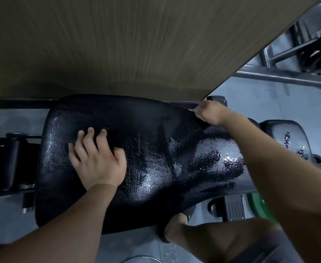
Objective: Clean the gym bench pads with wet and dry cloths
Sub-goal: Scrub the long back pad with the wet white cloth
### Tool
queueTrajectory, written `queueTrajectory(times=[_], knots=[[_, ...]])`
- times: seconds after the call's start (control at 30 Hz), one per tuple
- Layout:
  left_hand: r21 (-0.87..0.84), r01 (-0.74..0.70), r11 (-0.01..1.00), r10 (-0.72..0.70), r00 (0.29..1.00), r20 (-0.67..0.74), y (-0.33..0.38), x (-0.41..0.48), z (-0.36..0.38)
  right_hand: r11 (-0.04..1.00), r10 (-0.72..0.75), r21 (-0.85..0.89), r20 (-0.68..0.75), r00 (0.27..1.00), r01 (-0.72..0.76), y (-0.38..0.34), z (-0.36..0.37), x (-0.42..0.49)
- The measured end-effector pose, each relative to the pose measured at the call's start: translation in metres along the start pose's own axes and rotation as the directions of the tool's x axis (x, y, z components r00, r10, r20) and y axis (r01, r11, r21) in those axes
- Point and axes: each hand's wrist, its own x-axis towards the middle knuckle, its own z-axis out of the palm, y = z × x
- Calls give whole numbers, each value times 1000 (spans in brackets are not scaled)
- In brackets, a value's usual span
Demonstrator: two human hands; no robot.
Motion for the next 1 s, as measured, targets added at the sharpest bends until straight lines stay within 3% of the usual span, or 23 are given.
queueTrajectory(times=[0.07, 0.13, 0.3, 0.4, 0.5, 0.63, 0.77, 0.83, 0.93, 1.0], knots=[[-1, 1, 1000, -1, 1000, -4, 0, 0, 0, 999, 8, -33, -24, 1000, -8, 8, 2, 2], [2, 0, 1000, 0, 1000, -2, 0, 1, 0, 999, -1, 44, -80, 997, 5, -9, 8, 8], [3, -13, 1000, 13, 1000, 7, -1, 1, 0, 979, -149, 107, -202, 968, 173, -25, 23, 1], [-2, -3, 1000, 3, 1000, 10, -1, 1, 0, 997, -36, 56, -331, 943, 57, 15, 38, -14], [-6, 1, 1000, -1, 1000, 4, 0, 1, -1, 997, 63, 69, -503, 862, -33, -1, 55, -28], [-8, 6, 1000, -6, 1000, 3, 0, 0, -2, 988, -134, -141, -594, 793, 61, -96, 91, -39], [-9, -7, 1000, 7, 1000, -6, -1, 0, -2, 909, -417, -220, -508, 753, 355, -116, 118, -37], [-8, -9, 1000, 9, 1000, 0, 0, 0, -1, 925, -377, -174, -535, 756, 338, -84, 113, -29], [-3, -2, 1000, 2, 1000, -1, 0, 0, -2, 991, -133, -66, -605, 785, 117, -50, 101, -26], [-3, -5, 1000, 5, 1000, -8, 0, 0, -1, 990, -136, -114, -629, 766, 82, -72, 97, -40]])
